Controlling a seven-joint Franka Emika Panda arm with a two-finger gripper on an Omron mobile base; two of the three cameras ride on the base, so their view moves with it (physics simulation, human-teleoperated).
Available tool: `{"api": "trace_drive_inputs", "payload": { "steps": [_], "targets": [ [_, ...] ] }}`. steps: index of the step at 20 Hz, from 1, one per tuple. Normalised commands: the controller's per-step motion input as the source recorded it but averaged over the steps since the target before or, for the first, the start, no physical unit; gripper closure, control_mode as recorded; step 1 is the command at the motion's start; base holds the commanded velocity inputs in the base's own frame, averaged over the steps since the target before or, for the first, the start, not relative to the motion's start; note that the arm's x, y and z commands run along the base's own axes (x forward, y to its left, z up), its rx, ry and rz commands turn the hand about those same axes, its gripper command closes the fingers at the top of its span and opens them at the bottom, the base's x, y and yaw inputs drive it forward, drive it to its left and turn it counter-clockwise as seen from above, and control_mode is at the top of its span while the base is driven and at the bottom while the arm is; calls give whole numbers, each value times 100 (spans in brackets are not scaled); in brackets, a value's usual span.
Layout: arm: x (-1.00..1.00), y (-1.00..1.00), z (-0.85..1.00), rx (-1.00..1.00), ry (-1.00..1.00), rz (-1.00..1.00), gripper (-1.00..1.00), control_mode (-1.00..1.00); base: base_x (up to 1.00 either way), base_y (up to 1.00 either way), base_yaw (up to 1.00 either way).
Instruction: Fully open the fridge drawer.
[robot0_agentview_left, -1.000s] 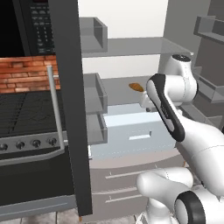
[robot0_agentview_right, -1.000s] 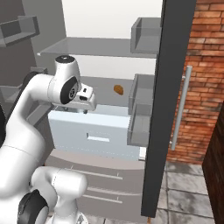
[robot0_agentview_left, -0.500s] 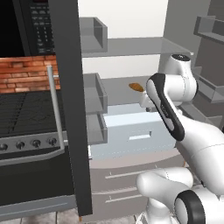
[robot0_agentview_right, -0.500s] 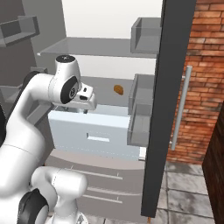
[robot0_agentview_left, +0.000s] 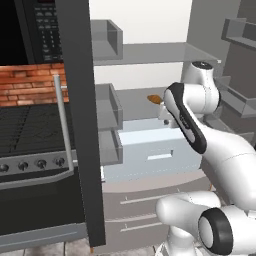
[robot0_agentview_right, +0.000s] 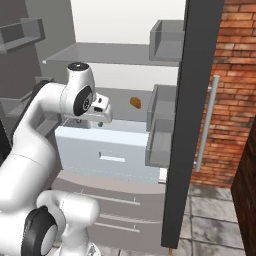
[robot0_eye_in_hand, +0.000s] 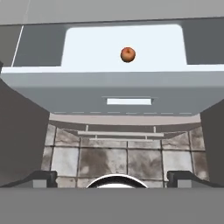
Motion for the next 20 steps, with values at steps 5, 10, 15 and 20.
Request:
{"api": "trace_drive_inputs", "payload": {
  "steps": [5,10,15,20],
  "targets": [
    [53,0,-13,0,0,0,-100,-100,0,0,0],
    [50,0,-31,-3,0,0,-100,-100,0,0,0],
    [25,0,-40,-1,0,0,-100,-100,0,0,0],
    [28,0,-47,-1,0,0,-100,-100,0,0,0]
  ]
}}
